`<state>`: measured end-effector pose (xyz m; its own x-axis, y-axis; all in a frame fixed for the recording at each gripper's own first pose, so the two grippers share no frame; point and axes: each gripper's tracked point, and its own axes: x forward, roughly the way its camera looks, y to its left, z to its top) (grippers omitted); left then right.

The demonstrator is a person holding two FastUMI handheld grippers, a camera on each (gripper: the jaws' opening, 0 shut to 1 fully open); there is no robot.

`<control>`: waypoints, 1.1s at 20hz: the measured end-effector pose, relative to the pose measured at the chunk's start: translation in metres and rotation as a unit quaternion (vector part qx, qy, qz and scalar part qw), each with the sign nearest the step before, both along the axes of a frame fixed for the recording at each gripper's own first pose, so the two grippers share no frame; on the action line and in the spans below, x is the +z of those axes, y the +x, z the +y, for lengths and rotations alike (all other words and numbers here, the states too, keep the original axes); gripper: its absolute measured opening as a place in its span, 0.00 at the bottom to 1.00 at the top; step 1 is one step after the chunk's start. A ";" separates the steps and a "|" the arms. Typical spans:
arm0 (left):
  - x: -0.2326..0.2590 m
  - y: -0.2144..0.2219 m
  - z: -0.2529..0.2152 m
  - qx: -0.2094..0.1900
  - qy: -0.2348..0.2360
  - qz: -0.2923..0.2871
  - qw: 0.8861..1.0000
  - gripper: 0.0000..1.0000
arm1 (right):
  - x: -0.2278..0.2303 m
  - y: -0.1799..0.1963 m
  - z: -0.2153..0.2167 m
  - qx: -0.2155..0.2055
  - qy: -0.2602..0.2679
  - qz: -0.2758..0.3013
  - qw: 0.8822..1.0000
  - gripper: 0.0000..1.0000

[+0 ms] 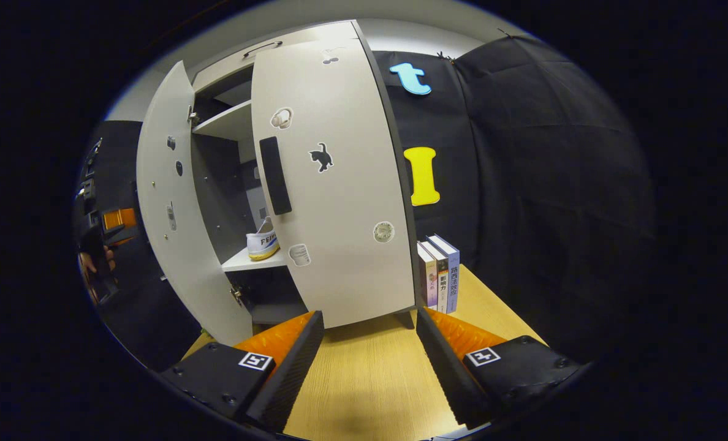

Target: Grab one shoe with the right hand and put it into the shoe cabinet, grab the other shoe with the left hand and put it into the shoe cabinet; then close the right door with the right hand and the left door with the left hand.

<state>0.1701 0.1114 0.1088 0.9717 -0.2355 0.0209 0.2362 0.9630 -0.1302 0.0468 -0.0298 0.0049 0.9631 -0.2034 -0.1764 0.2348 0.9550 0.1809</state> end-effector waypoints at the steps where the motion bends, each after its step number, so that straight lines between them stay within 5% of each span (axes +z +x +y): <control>1: 0.000 0.001 -0.017 -0.007 -0.002 0.000 1.000 0.90 | 0.002 0.003 -0.004 0.005 0.003 -0.001 1.000 0.98; 4: 0.013 -0.003 -0.066 -0.021 -0.010 -0.009 1.000 0.94 | 0.010 0.011 -0.023 0.019 0.000 -0.006 1.000 0.98; 7: 0.010 -0.018 -0.080 0.008 0.018 -0.017 1.000 0.91 | 0.015 0.016 -0.042 0.034 -0.004 -0.013 0.999 0.98; 14: -0.031 -0.078 -0.089 0.094 0.034 -0.016 0.995 0.94 | 0.022 0.035 -0.065 0.086 -0.014 -0.033 0.996 0.98; 22: -0.067 -0.138 -0.084 0.120 0.018 0.002 0.993 0.94 | 0.035 0.016 -0.054 0.101 -0.037 -0.069 0.992 0.98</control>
<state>0.0320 0.0272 0.0415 0.9999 0.0020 0.0120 -0.0008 0.9954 -0.0962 0.0627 -0.0840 0.0399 0.9994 -0.0114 -0.0315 0.0153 0.9918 0.1265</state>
